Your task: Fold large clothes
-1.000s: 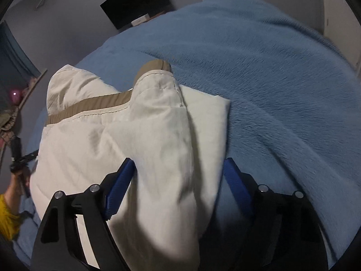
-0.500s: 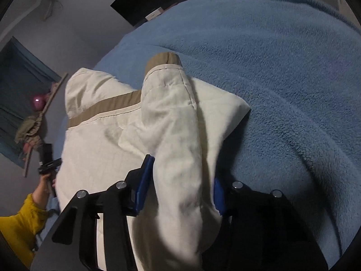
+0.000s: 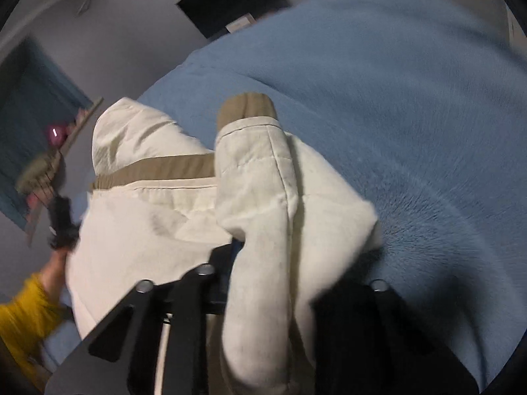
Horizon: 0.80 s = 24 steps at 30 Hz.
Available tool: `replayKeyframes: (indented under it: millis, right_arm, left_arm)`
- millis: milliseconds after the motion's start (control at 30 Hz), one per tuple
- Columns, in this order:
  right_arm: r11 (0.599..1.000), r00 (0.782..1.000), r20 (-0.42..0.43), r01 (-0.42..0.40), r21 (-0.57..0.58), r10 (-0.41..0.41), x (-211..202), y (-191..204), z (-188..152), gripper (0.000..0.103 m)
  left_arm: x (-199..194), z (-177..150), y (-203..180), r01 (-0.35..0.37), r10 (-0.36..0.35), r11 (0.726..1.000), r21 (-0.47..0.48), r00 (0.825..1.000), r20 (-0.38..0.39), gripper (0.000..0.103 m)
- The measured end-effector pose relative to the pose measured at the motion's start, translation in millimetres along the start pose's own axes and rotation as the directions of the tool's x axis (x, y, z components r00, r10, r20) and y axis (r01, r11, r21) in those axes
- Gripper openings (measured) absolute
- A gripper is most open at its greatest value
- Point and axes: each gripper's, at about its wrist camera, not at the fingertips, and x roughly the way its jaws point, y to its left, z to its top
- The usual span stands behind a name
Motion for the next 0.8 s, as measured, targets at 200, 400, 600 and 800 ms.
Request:
replayKeyframes:
  millis: [200, 400, 600, 800]
  right_arm:
    - [0.997, 0.989, 0.144, 0.039, -0.069, -0.029, -65.5, 41.3, -17.3, 0.009]
    - [0.998, 0.966, 0.257, 0.014, -0.054, 0.0, -139.1, 69.4, -49.8, 0.008]
    - [0.999, 0.959, 0.283, 0.018, -0.027, -0.01, -218.7, 76.2, -82.7, 0.008]
    - [0.993, 0.981, 0.18, 0.054, 0.103, -0.072, -210.4, 39.7, -105.9, 0.008]
  left_arm:
    - [-47.5, 2.7, -39.7, -0.007, 0.004, 0.996, 0.084, 0.999, 0.044, 0.011]
    - [-107.1, -4.5, -84.6, 0.036, -0.053, 0.992, 0.123, 0.99, 0.133, 0.01]
    - [-153.2, -14.4, -144.1, 0.099, -0.128, 0.977, 0.187, 0.98, 0.151, 0.01]
    - [-99.3, -32.4, -152.2, 0.111, -0.118, 0.983, 0.146, 0.992, 0.034, 0.011]
